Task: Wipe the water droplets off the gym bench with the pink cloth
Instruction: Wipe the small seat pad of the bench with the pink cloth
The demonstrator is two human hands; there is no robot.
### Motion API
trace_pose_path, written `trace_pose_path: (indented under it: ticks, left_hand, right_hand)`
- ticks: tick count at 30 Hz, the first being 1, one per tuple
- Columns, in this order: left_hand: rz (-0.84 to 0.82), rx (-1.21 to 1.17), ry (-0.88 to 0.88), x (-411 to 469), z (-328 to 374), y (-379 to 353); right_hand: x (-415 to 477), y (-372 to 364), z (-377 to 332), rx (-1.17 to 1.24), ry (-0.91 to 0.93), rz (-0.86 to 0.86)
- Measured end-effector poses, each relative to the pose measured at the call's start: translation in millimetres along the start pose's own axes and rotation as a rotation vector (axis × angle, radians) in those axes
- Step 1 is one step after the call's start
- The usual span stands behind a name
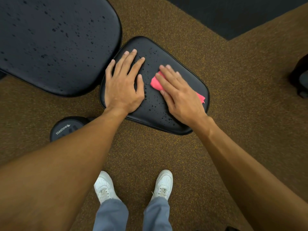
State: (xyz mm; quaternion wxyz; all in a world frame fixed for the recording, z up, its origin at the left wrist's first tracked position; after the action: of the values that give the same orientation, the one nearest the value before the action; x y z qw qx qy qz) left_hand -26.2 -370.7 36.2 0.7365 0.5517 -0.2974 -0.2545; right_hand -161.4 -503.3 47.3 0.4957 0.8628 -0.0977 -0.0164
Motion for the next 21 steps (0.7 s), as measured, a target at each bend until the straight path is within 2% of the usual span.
trace_pose_path:
  ticks: [3, 7, 9, 15, 21]
  left_hand:
    - [0.008, 0.001, -0.003, 0.0, -0.5, -0.8]
    - [0.004, -0.006, 0.003, 0.3, -0.9, -1.1]
    - [0.004, -0.007, 0.002, -0.1, -0.5, -1.1]
    - [0.003, -0.001, 0.004, -0.8, 0.5, -0.6]
    - [0.011, -0.014, 0.005, -1.2, 0.4, 0.0]
  right_hand:
    - [-21.4, 9.8, 12.0, -0.023, 0.004, -0.009]
    - [-11.6, 12.7, 19.8, -0.035, -0.177, 0.107]
    - [-5.6, 5.7, 10.6, -0.014, -0.206, 0.116]
    - [-28.4, 4.9, -0.8, 0.028, -0.117, -0.005]
    - [-26.4, 10.8, 11.8, -0.093, -0.030, -0.058]
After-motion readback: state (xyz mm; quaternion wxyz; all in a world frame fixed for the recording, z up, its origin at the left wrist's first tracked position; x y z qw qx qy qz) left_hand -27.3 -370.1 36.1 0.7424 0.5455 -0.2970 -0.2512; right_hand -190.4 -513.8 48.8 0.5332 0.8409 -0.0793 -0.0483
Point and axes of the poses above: each hand's wrist, its own x-axis towards the middle knuckle, its own y-axis out of the back of the hand, z = x × y, the point moved 4 cm from there along x, towards the middle knuckle, and after that the axes turned 4 degrees about x, right-handed, at the moved point
